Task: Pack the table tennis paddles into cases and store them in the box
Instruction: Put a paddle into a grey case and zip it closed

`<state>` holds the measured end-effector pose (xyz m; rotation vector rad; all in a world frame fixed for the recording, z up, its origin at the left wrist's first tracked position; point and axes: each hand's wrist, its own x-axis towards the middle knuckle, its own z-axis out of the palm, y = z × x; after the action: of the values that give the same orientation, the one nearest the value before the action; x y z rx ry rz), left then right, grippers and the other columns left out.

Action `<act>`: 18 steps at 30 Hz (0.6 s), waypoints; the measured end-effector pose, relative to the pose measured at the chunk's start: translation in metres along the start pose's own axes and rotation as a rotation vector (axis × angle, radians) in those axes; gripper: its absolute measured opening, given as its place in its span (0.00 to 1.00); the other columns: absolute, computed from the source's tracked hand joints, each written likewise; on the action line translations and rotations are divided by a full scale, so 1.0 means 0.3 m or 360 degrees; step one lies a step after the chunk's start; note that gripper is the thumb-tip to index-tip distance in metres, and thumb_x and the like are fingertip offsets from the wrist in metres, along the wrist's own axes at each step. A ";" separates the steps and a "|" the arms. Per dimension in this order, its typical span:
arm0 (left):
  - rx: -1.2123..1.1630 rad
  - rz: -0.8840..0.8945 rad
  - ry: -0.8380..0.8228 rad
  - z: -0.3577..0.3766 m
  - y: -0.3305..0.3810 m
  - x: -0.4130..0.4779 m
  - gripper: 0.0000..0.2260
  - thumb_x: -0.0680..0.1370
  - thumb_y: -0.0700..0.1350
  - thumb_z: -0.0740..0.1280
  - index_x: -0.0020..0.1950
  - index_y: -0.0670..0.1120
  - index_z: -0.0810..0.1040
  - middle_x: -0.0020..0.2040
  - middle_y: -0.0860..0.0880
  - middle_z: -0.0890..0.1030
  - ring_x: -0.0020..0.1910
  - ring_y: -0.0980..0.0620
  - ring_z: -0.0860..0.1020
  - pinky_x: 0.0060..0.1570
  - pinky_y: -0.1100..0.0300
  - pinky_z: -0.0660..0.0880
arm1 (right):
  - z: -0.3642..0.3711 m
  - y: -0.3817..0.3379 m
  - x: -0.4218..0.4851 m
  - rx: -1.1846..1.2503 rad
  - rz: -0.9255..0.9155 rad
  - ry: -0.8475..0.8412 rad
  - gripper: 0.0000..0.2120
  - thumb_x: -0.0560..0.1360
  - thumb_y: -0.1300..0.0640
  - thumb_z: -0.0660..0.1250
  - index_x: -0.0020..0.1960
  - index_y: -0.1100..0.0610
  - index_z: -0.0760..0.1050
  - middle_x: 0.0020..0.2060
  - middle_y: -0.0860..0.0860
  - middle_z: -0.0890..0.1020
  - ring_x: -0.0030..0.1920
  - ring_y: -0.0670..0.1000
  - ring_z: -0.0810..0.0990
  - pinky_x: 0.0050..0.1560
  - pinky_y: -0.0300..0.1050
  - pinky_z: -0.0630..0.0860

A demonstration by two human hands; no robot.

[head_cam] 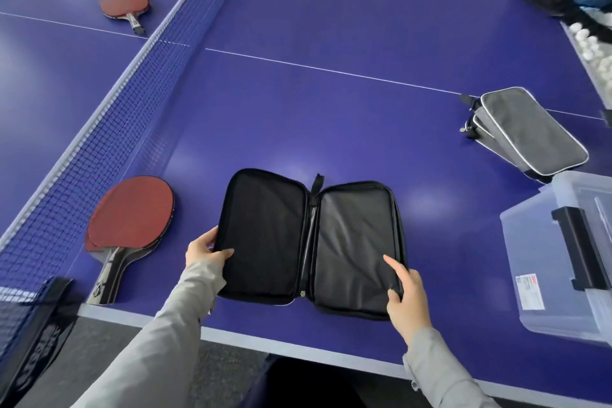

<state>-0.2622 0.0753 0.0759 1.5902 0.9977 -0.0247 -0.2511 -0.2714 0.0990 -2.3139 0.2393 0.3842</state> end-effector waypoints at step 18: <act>0.1344 0.0370 0.0394 -0.009 -0.113 -0.037 0.33 0.75 0.54 0.67 0.76 0.47 0.58 0.72 0.48 0.63 0.71 0.46 0.62 0.65 0.49 0.61 | 0.037 0.136 0.031 -0.0975 -0.0497 -0.0089 0.29 0.68 0.56 0.76 0.67 0.57 0.72 0.68 0.60 0.71 0.68 0.62 0.70 0.57 0.62 0.70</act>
<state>-0.2909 0.0690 0.0556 2.5245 1.0463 -0.1019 -0.2563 -0.2922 0.0613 -2.8715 -0.3116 0.3997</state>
